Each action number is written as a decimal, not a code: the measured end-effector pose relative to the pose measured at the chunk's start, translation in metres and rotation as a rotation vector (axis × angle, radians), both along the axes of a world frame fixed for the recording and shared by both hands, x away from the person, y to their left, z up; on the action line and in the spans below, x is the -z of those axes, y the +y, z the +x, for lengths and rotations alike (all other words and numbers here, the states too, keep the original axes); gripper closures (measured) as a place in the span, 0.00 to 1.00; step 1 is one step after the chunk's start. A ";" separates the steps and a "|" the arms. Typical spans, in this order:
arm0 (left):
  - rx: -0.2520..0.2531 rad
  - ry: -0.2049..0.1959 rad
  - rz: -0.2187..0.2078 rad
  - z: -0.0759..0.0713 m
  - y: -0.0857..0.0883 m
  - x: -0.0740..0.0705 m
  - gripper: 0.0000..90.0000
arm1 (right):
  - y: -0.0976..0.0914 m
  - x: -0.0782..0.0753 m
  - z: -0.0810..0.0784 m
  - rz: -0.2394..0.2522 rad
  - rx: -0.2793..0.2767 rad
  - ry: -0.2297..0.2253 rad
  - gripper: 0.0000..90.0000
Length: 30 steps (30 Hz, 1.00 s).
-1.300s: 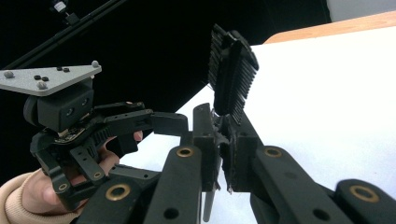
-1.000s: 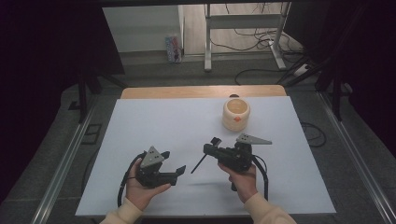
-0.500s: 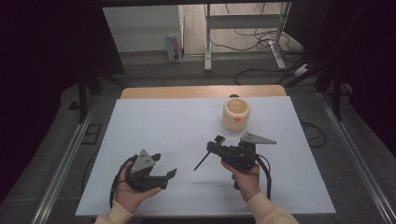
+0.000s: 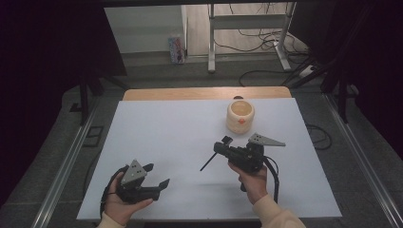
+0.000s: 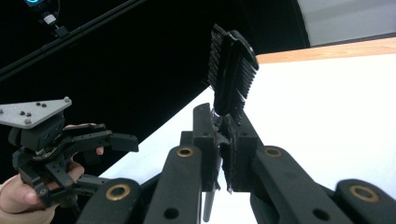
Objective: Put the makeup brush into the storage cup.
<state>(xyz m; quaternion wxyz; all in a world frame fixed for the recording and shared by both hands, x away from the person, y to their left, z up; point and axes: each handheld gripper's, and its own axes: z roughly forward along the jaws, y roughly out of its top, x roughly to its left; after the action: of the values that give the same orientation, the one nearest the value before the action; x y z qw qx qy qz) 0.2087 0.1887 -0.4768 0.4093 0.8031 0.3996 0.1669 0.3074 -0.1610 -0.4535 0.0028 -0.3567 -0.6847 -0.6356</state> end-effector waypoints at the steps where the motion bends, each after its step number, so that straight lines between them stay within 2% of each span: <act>1: -0.001 0.006 0.005 0.000 0.001 0.001 0.25 | 0.000 0.000 0.000 0.001 -0.001 0.000 0.94; 4: -0.008 0.017 0.008 0.000 0.003 0.003 0.25 | 0.000 0.000 0.001 0.010 -0.008 -0.008 0.94; 8: -0.023 0.012 0.015 0.002 0.004 0.005 0.26 | 0.001 0.000 0.001 0.009 -0.008 -0.007 0.94; 14: -0.016 0.018 0.018 0.002 0.003 0.005 0.26 | 0.001 -0.001 0.002 0.006 -0.007 -0.011 0.94; 20: -0.010 0.026 0.027 0.004 0.002 0.006 0.26 | -0.004 -0.007 0.005 0.024 0.009 -0.022 0.94; 30: -0.009 0.039 0.025 0.005 0.002 0.007 0.26 | -0.013 -0.022 0.010 0.024 0.044 -0.071 0.94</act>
<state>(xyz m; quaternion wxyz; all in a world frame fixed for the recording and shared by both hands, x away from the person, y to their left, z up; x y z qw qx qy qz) 0.2141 0.1906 -0.4839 0.3907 0.8094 0.4089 0.1581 0.3173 -0.1736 -0.4320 -0.0313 -0.3487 -0.6687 -0.6559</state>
